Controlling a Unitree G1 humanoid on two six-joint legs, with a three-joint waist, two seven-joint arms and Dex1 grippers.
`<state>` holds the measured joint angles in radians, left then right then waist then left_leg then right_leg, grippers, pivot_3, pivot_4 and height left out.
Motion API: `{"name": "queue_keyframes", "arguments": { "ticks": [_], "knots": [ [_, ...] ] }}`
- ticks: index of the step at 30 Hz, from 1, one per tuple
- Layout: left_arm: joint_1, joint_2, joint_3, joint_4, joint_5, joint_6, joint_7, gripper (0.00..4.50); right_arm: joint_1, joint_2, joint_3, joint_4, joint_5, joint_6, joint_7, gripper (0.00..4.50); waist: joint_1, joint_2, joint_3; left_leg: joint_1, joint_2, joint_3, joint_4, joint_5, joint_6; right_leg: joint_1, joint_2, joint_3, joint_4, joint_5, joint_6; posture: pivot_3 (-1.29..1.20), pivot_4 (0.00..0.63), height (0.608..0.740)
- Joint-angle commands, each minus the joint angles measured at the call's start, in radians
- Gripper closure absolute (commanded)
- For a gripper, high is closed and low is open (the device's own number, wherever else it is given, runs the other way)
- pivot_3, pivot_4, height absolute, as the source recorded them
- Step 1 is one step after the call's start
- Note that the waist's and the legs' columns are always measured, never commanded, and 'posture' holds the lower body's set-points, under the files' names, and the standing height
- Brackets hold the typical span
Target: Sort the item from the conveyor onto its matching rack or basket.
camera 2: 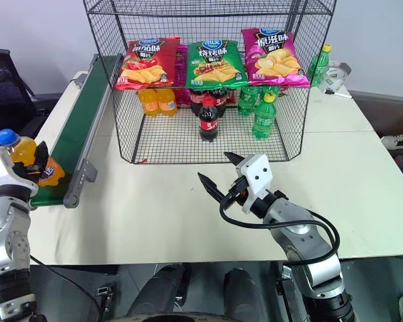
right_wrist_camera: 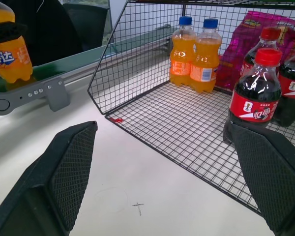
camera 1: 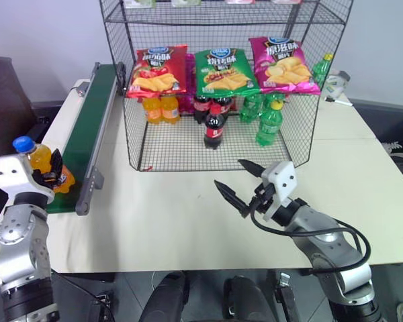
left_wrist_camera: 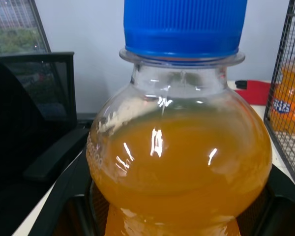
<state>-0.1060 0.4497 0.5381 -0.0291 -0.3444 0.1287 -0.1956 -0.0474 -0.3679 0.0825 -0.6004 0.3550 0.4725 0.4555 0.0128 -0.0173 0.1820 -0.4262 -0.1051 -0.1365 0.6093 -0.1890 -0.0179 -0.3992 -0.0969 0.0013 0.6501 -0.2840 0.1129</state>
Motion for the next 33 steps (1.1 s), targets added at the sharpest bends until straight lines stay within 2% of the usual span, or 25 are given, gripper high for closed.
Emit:
{"name": "queue_keyframes", "arguments": {
  "ticks": [1,6,11,15,18,21,28,33],
  "knots": [
    [-0.005,0.019,0.021,-0.049,-0.018,-0.010,-0.009,1.96,-0.006,0.012,0.001,-0.016,0.005,-0.025,0.000,0.00,0.000,0.000,0.000,0.000,0.000,0.000,0.000,0.000,0.000,0.000,0.000,0.000,0.000,0.000,0.000,0.00,0.150,0.740],
    [-0.064,0.042,0.004,-0.138,-0.103,0.032,-0.059,1.96,-0.008,0.013,0.001,-0.018,0.005,-0.023,-0.002,0.00,0.001,-0.001,0.000,0.000,0.000,0.000,0.001,0.000,0.000,0.000,0.000,0.000,0.000,0.000,0.000,0.00,0.150,0.740],
    [-0.112,0.065,-0.110,-0.272,-0.237,0.181,-0.184,1.96,-0.005,0.012,0.000,-0.024,0.005,-0.020,-0.003,0.00,0.000,-0.001,0.000,-0.001,0.000,-0.001,0.002,0.000,0.000,0.001,0.000,-0.001,0.000,0.000,0.000,0.00,0.150,0.740],
    [-0.156,0.042,-0.241,-0.280,-0.209,0.234,-0.201,1.96,0.002,0.012,-0.004,-0.033,0.000,-0.017,-0.016,0.00,-0.006,0.000,0.000,0.000,0.000,0.000,0.001,0.000,0.000,0.001,0.000,0.000,0.000,0.000,0.000,0.00,0.150,0.740],
    [-0.214,-0.015,-0.338,-0.187,-0.120,0.219,-0.159,1.96,0.006,0.011,-0.004,-0.039,-0.001,-0.017,-0.023,0.00,-0.002,0.000,0.001,0.000,0.000,0.000,-0.001,0.000,0.000,0.002,0.001,0.000,0.001,0.001,0.002,0.00,0.150,0.740],
    [-0.294,-0.080,-0.399,-0.011,0.010,0.134,-0.080,1.96,0.011,0.009,-0.006,-0.043,-0.006,-0.019,-0.032,0.00,-0.002,0.000,0.001,-0.001,0.000,0.000,0.000,0.000,0.000,0.003,0.001,0.000,0.001,0.001,0.002,0.00,0.150,0.740],
    [-0.485,-0.210,-0.440,0.405,0.159,-0.146,-0.023,1.96,0.015,0.015,-0.007,-0.053,-0.016,-0.017,-0.057,0.00,0.002,-0.001,0.001,-0.002,-0.001,0.000,0.001,0.001,0.000,0.003,0.001,-0.001,0.001,0.001,0.003,0.00,0.150,0.740],
    [-0.633,-0.267,-0.419,0.724,0.185,-0.321,-0.003,1.96,0.018,0.017,-0.010,-0.062,-0.023,-0.016,-0.077,0.00,0.000,-0.002,0.001,-0.002,-0.002,0.000,0.002,0.000,0.000,0.004,0.001,-0.002,0.001,0.001,0.003,0.00,0.150,0.740]
  ]
}}
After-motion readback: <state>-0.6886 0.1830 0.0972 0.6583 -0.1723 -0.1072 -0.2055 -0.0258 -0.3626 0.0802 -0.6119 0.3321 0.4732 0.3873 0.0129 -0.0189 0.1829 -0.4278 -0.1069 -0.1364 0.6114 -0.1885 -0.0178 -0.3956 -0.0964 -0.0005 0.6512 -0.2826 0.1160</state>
